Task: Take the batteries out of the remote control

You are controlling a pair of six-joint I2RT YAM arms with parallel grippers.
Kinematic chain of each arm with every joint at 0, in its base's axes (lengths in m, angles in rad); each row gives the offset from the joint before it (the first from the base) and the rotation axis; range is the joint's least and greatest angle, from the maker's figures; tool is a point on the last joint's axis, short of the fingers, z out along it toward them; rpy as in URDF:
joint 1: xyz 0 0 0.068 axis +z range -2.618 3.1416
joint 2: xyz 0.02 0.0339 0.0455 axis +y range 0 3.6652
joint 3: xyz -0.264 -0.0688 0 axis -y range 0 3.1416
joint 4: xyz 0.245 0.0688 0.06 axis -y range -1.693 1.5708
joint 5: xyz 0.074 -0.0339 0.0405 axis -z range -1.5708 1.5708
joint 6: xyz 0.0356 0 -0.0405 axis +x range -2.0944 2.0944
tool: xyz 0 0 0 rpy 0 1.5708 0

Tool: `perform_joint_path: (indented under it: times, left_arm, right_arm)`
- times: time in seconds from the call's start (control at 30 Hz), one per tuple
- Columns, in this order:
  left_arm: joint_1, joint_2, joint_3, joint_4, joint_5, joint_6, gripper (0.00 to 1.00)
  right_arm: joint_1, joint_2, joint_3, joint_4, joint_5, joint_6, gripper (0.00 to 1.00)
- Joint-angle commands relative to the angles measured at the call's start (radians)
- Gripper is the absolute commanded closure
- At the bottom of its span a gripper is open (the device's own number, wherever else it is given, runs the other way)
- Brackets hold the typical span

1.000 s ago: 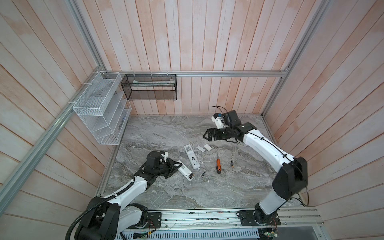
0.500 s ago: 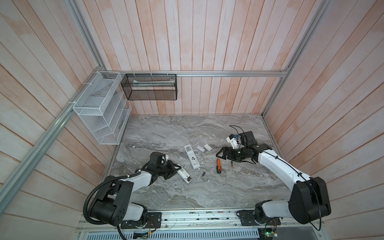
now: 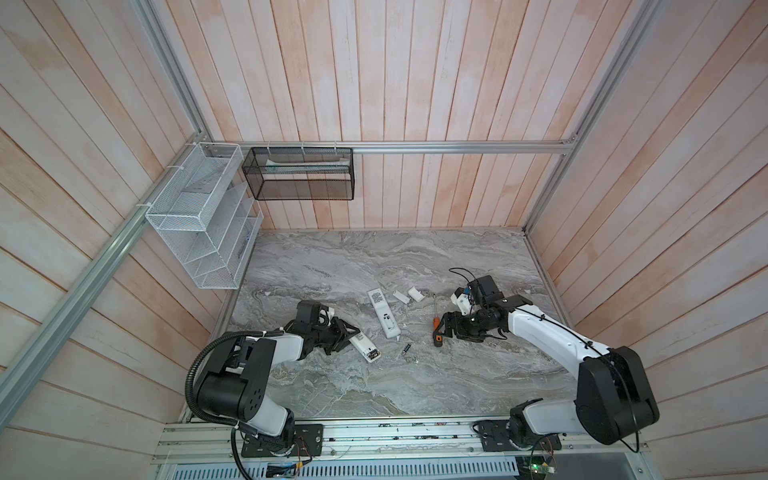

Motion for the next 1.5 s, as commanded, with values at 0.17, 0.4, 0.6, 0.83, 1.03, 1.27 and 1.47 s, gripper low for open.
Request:
perform_joint_path:
  times: [0.17,0.4,0.6,0.83,1.03,1.27,1.47]
  left_arm:
    - [0.01,-0.062,0.003,-0.155,-0.061,0.071,0.0]
    - [0.014,-0.202,0.066,-0.391,-0.166,0.102,0.0]
    - [0.014,-0.345,0.153,-0.577,-0.263,0.12,0.0]
    - [0.012,-0.401,0.214,-0.556,-0.223,0.085,0.0]
    - [0.011,-0.398,0.221,-0.489,-0.164,0.065,0.0]
    - [0.012,-0.379,0.252,-0.434,-0.076,0.107,0.0]
    - [0.011,-0.334,0.232,-0.237,0.075,0.037,0.0]
  right_arm:
    - [0.06,0.123,0.062,-0.01,0.104,0.015,0.27]
    - [0.127,0.216,0.145,-0.039,0.227,-0.012,0.35]
    - [0.167,0.283,0.16,-0.054,0.29,-0.017,0.42]
    - [0.171,0.289,0.143,-0.024,0.279,-0.002,0.58]
    - [0.169,0.27,0.148,-0.042,0.292,0.002,0.77]
    - [0.155,0.204,0.162,-0.055,0.294,0.013,0.88]
    - [0.153,0.119,0.219,-0.007,0.112,-0.068,0.95]
